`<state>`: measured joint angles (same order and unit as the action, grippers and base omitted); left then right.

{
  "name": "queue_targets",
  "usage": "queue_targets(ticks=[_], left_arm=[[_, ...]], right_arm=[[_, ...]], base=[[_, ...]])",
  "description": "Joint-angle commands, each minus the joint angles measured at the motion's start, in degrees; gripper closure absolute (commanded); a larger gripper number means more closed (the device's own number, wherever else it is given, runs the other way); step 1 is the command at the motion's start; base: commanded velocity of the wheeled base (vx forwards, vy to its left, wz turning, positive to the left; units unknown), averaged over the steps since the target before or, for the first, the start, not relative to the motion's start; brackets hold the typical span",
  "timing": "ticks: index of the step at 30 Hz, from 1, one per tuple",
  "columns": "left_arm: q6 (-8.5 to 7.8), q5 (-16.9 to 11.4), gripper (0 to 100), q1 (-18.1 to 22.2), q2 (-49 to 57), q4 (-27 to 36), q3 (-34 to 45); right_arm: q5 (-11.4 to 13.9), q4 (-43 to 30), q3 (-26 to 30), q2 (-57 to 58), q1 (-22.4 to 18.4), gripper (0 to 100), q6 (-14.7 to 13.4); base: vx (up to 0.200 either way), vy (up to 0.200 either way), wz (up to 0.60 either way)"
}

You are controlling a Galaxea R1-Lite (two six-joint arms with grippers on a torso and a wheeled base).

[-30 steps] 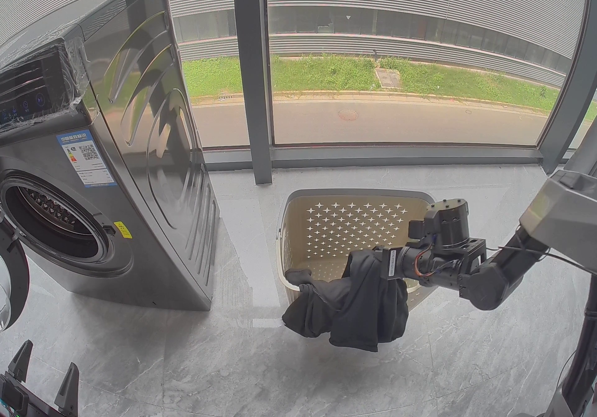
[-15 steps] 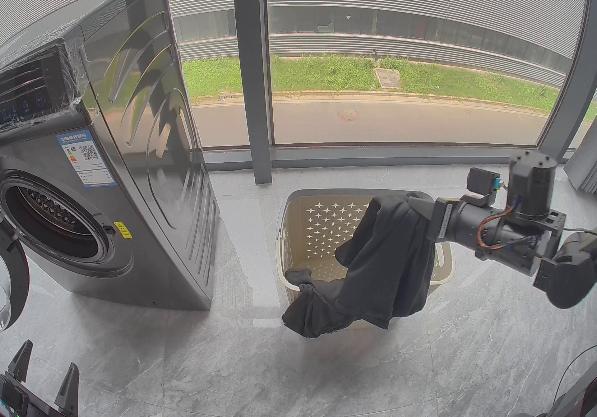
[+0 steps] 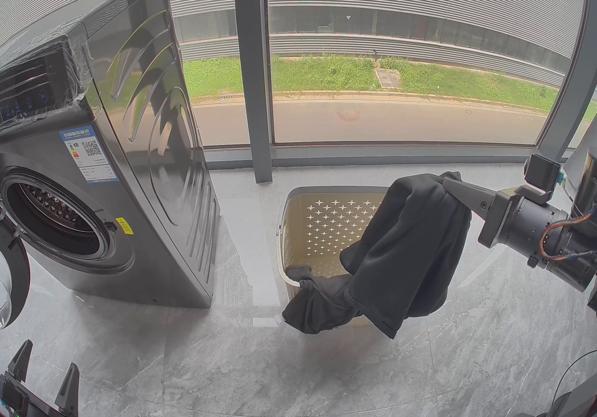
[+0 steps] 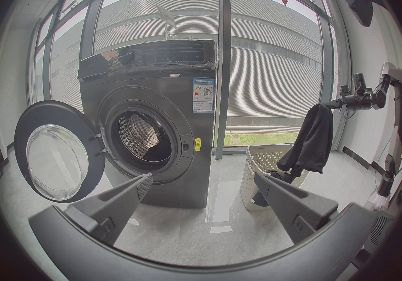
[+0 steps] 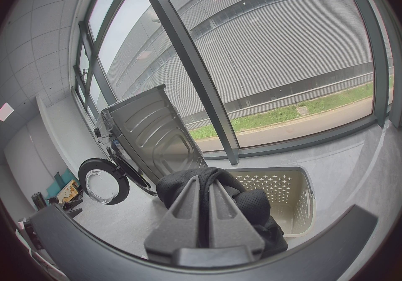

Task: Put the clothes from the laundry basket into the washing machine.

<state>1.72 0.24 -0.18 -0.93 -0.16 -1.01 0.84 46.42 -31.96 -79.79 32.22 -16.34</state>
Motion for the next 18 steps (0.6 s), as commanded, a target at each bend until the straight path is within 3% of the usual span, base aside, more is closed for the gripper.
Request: queue_targets(ticks=[1, 7, 18], left_arm=[[-0.14, 0.0, 0, 0.0, 0.9, 0.0, 1.0], [-0.14, -0.3, 0, 0.0, 0.9, 0.0, 1.0], [-0.05, -0.5, 0, 0.0, 0.9, 0.0, 1.0]], right_arm=[[0.1, 0.2, 0.7, 1.7, 0.3, 100, 0.4], [0.1, 0.2, 0.8, 1.9, 0.7, 100, 0.6], [0.1, 0.2, 1.2, 1.7, 2.3, 100, 1.4]], base=[[0.0, 0.0, 0.0], [0.0, 0.0, 0.0], [0.0, 0.2, 0.0]])
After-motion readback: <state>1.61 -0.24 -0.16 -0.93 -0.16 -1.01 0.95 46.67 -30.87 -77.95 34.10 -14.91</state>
